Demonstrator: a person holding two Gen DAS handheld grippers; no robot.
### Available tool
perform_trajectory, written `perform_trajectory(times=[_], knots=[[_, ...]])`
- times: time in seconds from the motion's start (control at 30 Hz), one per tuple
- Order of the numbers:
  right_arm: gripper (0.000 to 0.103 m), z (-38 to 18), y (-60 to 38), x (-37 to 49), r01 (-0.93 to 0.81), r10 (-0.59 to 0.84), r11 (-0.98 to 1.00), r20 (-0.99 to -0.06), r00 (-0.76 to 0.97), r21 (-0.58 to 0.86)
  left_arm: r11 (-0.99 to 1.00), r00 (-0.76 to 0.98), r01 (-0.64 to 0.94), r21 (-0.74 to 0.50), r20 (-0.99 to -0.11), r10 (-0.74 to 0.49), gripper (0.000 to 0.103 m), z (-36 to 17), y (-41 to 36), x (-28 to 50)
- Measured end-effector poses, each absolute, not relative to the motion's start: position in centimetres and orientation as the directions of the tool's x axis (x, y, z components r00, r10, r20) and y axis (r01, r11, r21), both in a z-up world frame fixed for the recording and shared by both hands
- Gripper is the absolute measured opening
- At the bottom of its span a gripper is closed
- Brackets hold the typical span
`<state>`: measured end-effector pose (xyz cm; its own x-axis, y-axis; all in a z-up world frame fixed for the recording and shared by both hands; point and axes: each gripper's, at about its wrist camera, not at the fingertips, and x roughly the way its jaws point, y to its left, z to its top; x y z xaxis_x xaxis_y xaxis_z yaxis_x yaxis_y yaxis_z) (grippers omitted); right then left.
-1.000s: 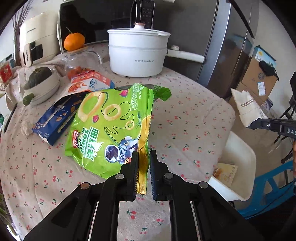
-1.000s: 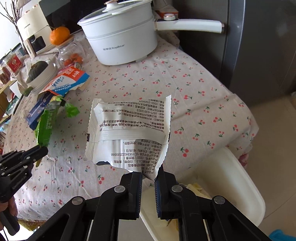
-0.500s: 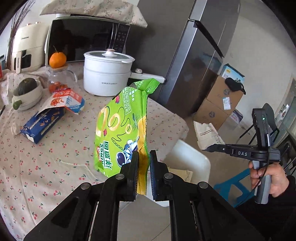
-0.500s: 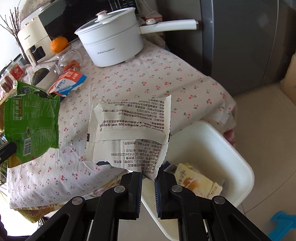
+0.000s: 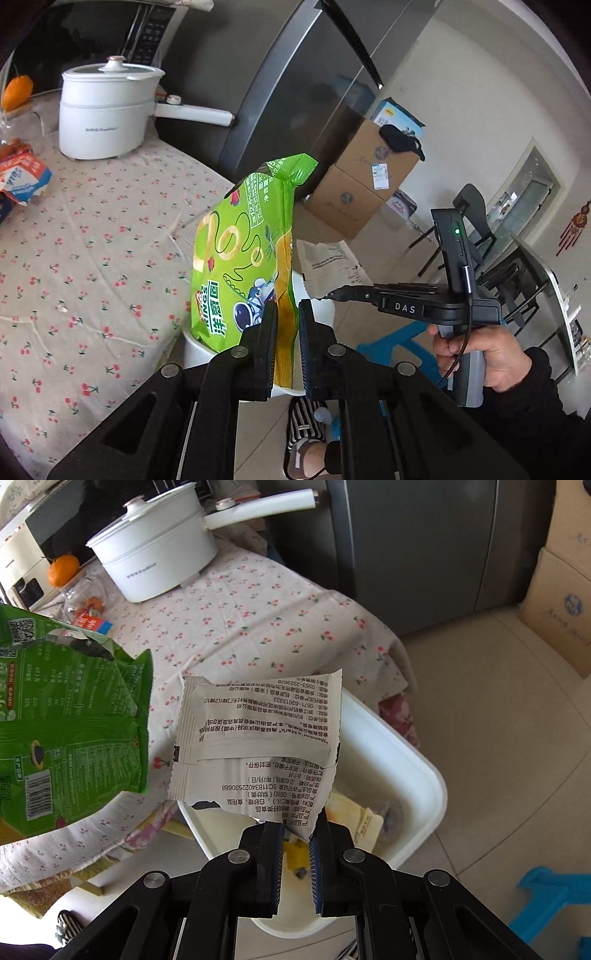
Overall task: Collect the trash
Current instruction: 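Carry the green bag and white wrapper to the bin and release the green bag with the left gripper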
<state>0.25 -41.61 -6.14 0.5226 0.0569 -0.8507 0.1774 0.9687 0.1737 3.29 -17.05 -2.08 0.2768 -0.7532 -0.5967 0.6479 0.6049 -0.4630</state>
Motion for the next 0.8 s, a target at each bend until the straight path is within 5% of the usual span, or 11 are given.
perform_trajectory(times=[0.5, 0.8], knots=[[0.011, -8.0, -47.0, -1.5, 0.292, 0.016, 0.940, -0.882, 0.472, 0.174, 0.499, 0.132, 0.720, -0.483, -0.610, -0.782, 0.011, -5.7, -25.5, 2.1], [0.011, -8.6, -47.5, -1.8, 0.299, 0.012, 0.941, -0.895, 0.447, 0.161, 0.633, 0.233, 0.706, -0.318, -0.739, -0.632, 0.008, -9.7, -25.8, 4.0]])
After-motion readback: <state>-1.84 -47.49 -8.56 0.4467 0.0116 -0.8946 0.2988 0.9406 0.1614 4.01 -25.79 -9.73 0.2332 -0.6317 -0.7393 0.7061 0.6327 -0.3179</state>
